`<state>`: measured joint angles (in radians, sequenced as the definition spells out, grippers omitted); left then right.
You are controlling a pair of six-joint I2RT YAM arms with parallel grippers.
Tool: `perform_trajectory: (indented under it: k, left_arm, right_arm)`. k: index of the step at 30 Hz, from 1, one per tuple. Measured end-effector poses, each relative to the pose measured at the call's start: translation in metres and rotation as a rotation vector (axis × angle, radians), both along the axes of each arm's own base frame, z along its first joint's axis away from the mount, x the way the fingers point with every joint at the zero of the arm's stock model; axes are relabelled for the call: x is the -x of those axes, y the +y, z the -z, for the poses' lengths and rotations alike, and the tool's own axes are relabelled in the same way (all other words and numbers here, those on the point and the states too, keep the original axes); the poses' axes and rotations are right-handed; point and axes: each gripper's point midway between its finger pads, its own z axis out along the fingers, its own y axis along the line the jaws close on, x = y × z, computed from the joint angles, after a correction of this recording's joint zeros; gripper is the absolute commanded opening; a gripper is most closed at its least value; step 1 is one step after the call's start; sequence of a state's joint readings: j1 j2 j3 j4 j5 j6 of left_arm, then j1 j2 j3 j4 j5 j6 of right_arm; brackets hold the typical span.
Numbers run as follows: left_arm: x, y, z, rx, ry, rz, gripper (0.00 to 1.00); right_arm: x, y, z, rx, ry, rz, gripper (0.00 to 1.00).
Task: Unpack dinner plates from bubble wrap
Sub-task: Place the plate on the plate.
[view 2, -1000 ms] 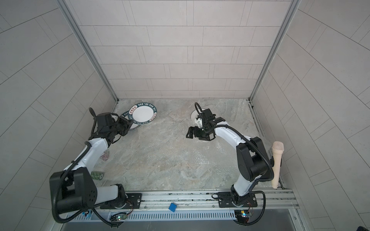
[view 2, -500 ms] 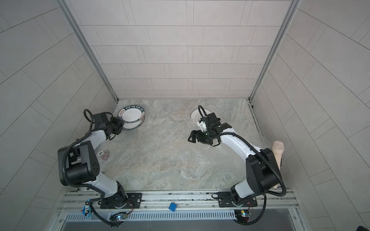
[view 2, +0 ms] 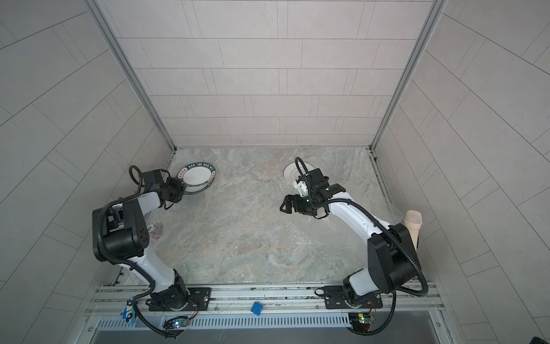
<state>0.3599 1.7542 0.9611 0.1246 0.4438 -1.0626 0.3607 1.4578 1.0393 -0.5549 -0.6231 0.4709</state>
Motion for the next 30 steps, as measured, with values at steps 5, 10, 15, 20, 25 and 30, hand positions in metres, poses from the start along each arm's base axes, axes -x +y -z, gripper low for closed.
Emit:
perform_trajectory:
  k: [5,10,15,20,25,30]
  left_arm:
    - [0.000,0.003,0.003,0.000,0.001,-0.005,0.00]
    - [-0.002,0.004,0.007,0.003,-0.001,-0.005,0.19]
    - [-0.004,0.005,0.011,0.006,-0.003,-0.004,0.32]
    - [-0.004,0.007,0.012,0.008,-0.002,-0.012,0.43]
    - [-0.001,0.009,0.009,-0.001,0.002,-0.013,0.73]
    - [-0.001,0.010,-0.003,-0.023,0.022,0.010,0.84]
  right_arm:
    - [0.001,-0.001,0.000,0.002,0.004,0.001,1.00]
    - [0.001,-0.001,0.001,0.004,0.007,0.002,0.99]
    - [0.001,-0.001,0.001,0.006,0.008,0.003,1.00]
    - [0.001,-0.002,0.001,0.006,0.008,0.004,1.00]
    - [0.001,-0.002,0.001,0.006,0.010,0.006,1.00]
    - [0.001,-0.002,0.001,0.006,0.009,0.007,1.00]
